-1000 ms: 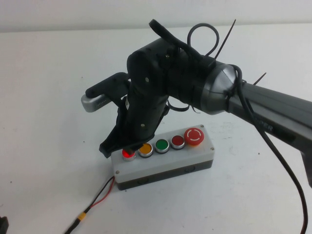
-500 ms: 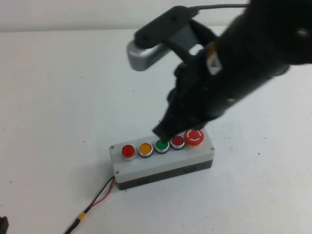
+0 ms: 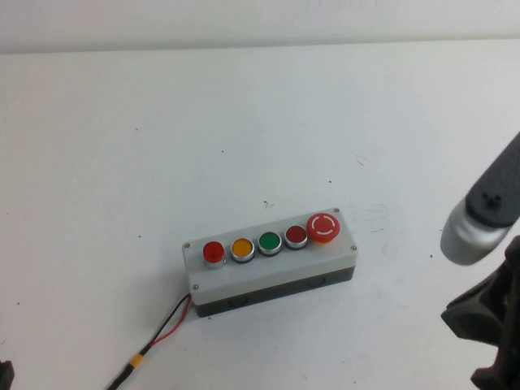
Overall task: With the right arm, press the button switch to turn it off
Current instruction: 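Press the lit red button on the button box to turn it off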
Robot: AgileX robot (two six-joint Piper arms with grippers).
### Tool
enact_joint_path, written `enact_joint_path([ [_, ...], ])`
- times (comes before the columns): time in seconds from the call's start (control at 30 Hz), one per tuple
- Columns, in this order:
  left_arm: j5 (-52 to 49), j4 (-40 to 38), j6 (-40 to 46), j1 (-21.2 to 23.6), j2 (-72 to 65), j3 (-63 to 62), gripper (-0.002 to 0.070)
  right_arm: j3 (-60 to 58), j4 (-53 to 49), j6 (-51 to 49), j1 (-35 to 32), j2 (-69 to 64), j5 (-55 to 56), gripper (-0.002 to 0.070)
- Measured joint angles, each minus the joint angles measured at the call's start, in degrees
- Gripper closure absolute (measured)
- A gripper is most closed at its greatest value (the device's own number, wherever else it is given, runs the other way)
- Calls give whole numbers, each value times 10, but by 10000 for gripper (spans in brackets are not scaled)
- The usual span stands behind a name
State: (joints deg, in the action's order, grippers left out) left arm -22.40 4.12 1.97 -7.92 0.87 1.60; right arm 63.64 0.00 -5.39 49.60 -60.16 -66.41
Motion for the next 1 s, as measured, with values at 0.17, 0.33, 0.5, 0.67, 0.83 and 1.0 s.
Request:
enact_joint_path([
  [0.17, 0, 0, 0, 0, 0, 0, 677, -51, -22, 0, 0, 15, 32, 692],
  [0.33, 0, 0, 0, 0, 0, 0, 677, -143, -48, 0, -38, 53, 184, 692],
  [0.5, 0, 0, 0, 0, 0, 0, 677, -317, -26, 0, -180, 141, 409, 692],
  [0.67, 0, 0, 0, 0, 0, 0, 677, -491, -6, -1, -324, 244, 616, 692],
  [0.83, 0, 0, 0, 0, 0, 0, 677, -630, 0, -2, -410, 362, 751, 692],
  [1.0, 0, 0, 0, 0, 0, 0, 677, -651, 0, -3, -450, 461, 741, 692],
])
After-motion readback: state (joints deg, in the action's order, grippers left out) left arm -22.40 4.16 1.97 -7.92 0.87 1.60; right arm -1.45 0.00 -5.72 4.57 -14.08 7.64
